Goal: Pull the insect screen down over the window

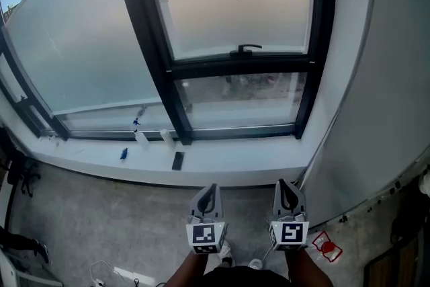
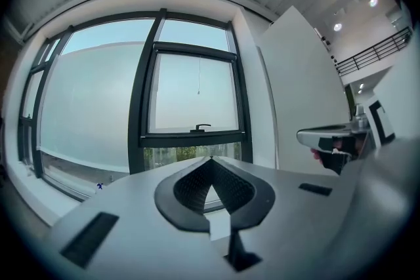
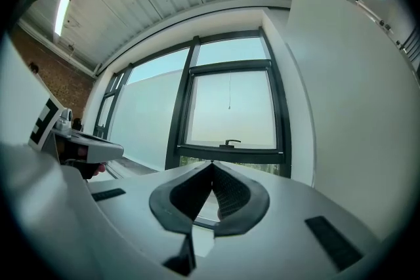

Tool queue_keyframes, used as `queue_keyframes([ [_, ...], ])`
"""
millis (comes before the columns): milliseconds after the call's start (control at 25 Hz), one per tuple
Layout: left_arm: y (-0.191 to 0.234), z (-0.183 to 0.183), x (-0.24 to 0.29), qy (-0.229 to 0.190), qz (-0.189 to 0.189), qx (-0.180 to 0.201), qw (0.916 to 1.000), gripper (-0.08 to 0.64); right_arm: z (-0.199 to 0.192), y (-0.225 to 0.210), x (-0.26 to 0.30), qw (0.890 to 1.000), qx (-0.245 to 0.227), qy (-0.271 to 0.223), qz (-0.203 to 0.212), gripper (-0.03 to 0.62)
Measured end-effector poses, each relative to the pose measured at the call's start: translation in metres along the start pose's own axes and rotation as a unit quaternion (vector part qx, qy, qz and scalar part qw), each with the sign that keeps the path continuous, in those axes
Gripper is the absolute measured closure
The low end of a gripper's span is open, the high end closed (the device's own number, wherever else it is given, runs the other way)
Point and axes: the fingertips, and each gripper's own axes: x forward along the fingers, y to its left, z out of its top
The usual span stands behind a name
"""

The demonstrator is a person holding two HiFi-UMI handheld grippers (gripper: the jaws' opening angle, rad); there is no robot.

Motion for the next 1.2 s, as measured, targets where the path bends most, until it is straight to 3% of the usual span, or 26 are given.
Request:
queue_keyframes([
  [240, -0.001, -0.003, 0.002, 0.009, -0.005, -0.025, 0.9996, 0.558, -0.003, 0.000, 0.001, 1.000, -0.001, 0.005, 0.001, 0.591],
  [680, 0.003, -0.007, 0.006, 0.018, -0.010, -0.013, 0.9997, 0.558, -0.001, 0.015, 0.013, 1.000, 0.007, 0.004, 0.012, 0.591],
  [920, 0.024, 0.001, 0.017, 0.022, 0.010, -0.035, 0.9991, 0.558, -0.005, 0.023, 0.030, 1.000, 0.001, 0.015, 0.018, 0.591],
  [1200, 0.041, 0.003, 0.048, 0.010, -0.016, -0.033, 0.9993, 0.558, 0.000, 0.037, 0.063, 1.000, -0.004, 0.014, 0.011, 0.591],
])
